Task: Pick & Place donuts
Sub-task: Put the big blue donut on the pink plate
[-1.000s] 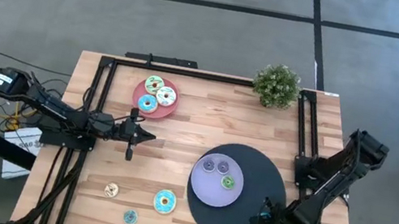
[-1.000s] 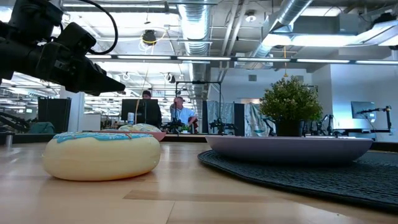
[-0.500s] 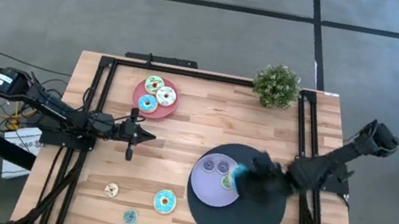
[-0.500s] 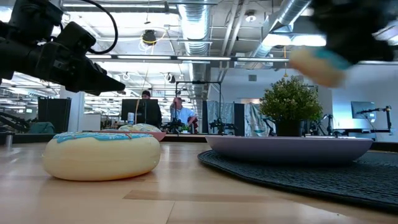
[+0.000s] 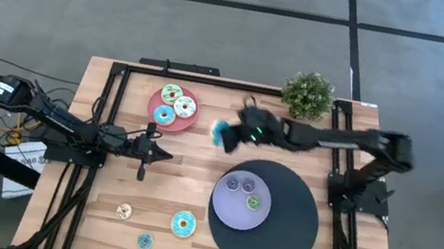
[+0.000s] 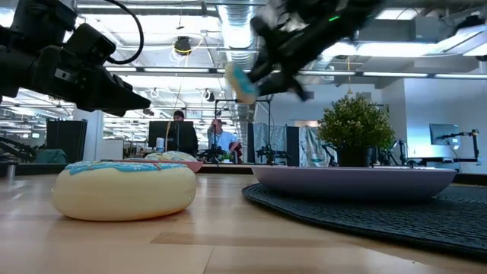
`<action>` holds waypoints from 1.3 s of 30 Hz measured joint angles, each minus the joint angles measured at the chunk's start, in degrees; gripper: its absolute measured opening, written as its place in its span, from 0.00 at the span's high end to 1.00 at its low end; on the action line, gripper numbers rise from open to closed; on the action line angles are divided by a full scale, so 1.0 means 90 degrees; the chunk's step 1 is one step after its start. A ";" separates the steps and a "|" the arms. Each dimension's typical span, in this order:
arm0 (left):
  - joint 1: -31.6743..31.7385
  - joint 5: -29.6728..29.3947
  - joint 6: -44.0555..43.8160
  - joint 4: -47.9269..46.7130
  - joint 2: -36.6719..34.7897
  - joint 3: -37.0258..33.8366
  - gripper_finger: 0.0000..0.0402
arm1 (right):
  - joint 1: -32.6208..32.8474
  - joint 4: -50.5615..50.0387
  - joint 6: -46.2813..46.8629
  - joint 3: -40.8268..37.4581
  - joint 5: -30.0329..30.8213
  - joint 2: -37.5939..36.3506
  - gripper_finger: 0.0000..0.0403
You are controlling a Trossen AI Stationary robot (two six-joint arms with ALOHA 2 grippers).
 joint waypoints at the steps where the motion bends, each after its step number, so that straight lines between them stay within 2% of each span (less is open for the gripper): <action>1: 0.0000 0.0002 0.0002 -0.0002 0.0000 0.0000 1.00 | -0.0132 -0.0044 -0.0168 0.0323 -0.0056 0.0296 0.70; 10: 0.0000 0.0002 0.0084 -0.0038 0.0000 0.0002 1.00 | -0.0817 -0.0721 -0.1173 0.3870 -0.0941 0.3080 0.70; 16: 0.0000 0.0219 0.0083 -0.0115 0.0000 0.0002 1.00 | -0.1064 -0.1639 -0.1556 0.6501 -0.1131 0.4781 0.70; 21: 0.0000 0.0332 0.0083 -0.0160 0.0000 0.0002 1.00 | -0.1220 -0.2301 -0.1551 0.8069 -0.1141 0.5988 0.70; 23: 0.0000 0.0332 0.0081 -0.0191 0.0000 0.0002 1.00 | -0.1267 -0.1950 -0.1350 0.7939 -0.1182 0.6110 0.70; 31: 0.0000 0.0335 0.0075 -0.0238 0.0000 0.0002 1.00 | -0.1352 -0.2132 -0.1230 0.8066 -0.1386 0.6111 0.69; 39: 0.0000 0.0335 0.0066 -0.0236 0.0000 0.0002 1.00 | -0.1270 -0.2291 -0.1395 0.8032 -0.1309 0.6108 0.59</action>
